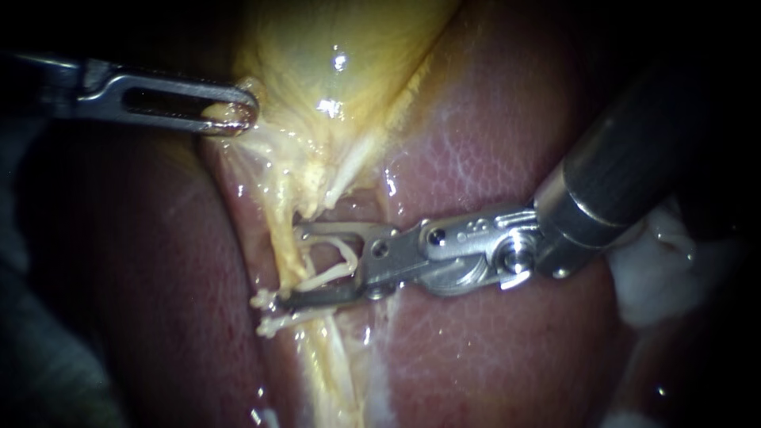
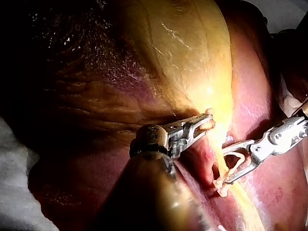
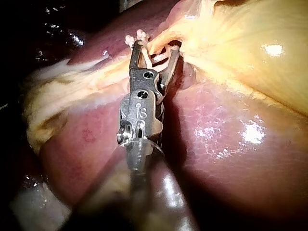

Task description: Clipping third clip left tube

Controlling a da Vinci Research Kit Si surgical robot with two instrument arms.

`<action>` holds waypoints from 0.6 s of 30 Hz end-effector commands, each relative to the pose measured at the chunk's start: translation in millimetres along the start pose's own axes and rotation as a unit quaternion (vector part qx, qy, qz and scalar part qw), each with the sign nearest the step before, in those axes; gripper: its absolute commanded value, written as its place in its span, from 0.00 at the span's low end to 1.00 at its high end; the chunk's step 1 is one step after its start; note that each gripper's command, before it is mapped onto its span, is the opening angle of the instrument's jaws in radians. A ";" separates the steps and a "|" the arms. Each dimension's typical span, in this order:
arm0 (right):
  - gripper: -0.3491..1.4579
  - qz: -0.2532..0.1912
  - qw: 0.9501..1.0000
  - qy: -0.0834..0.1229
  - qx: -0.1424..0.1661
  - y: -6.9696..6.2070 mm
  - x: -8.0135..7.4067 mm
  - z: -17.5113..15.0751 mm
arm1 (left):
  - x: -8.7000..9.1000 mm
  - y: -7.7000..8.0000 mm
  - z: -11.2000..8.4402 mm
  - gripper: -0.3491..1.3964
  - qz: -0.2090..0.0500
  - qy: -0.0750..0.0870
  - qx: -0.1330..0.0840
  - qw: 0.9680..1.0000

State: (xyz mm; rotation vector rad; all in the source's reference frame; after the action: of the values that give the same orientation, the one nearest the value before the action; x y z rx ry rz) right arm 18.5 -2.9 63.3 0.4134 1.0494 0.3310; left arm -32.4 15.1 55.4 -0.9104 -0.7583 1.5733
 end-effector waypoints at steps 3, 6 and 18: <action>0.46 0.000 1.000 0.001 -0.001 -0.1 0.1 -0.8 | 0.0 0.0 0.0 0.00 0.000 0.000 0.000 1.000; 0.46 0.001 1.000 0.003 -0.003 -0.1 0.1 -2.1 | 0.0 0.0 0.0 0.00 0.000 0.000 0.000 1.000; 0.46 0.010 1.000 0.010 -0.008 0.6 -1.3 -9.1 | 0.1 -0.2 0.0 0.00 0.000 0.000 0.000 1.000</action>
State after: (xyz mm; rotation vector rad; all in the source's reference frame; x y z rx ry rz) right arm 9.3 -1.3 60.5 0.4091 1.0643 0.3628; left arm -32.3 15.2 55.5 -0.9101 -0.7584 1.5733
